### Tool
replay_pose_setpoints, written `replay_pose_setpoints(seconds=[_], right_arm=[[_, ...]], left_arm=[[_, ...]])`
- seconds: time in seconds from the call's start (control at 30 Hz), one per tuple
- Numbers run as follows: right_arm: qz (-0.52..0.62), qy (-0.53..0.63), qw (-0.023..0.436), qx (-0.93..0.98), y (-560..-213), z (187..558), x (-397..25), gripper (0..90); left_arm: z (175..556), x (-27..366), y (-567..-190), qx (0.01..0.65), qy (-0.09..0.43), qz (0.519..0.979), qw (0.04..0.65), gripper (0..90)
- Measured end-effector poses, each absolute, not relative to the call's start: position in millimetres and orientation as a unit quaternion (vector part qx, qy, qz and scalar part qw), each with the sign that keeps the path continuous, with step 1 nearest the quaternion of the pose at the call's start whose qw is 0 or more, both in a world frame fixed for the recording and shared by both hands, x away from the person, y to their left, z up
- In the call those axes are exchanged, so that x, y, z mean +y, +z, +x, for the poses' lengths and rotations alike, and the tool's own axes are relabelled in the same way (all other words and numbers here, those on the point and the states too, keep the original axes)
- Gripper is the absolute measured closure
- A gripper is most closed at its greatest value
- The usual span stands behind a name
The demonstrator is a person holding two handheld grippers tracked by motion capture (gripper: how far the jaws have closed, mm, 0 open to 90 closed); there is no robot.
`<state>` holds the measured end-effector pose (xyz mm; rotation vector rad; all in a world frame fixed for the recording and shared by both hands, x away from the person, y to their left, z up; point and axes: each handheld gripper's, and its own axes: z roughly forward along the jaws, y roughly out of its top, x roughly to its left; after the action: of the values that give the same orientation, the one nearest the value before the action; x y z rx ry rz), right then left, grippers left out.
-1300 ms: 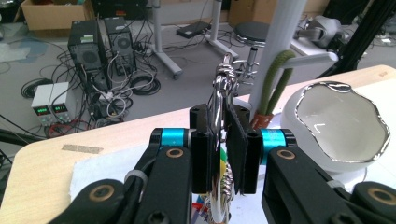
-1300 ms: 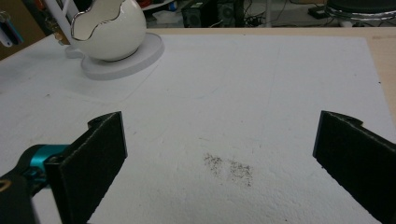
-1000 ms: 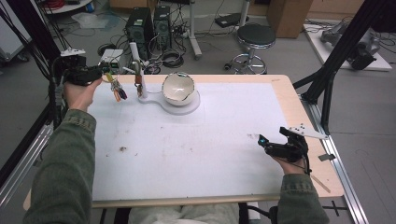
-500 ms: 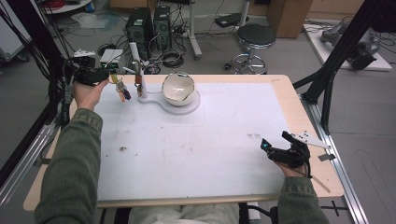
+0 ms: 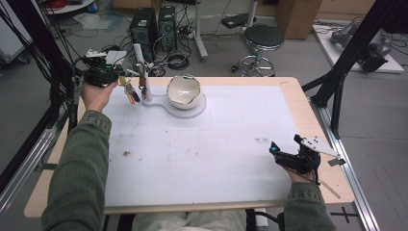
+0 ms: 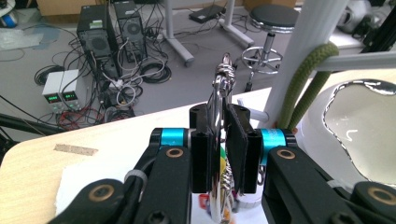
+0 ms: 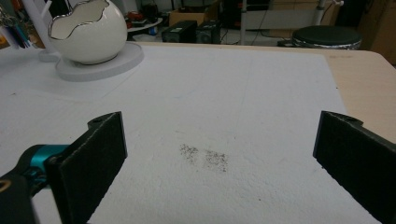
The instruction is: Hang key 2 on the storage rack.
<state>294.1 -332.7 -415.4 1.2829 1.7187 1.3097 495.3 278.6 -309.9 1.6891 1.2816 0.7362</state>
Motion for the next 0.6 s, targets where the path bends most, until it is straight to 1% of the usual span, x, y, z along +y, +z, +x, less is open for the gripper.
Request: replay_pose_setpoints(seconds=[0.27, 0.6], right_arm=[[0.485, 0.496, 0.308, 0.651, -415, 294, -332, 1.9], [0.490, 0.498, 0.302, 0.648, -416, 295, -333, 1.9]], left_arm=[[494, 270, -311, 0.506, 0.294, 0.693, 0.421, 79.4], [497, 262, -317, 0.509, 0.275, 0.699, 0.421, 79.1]])
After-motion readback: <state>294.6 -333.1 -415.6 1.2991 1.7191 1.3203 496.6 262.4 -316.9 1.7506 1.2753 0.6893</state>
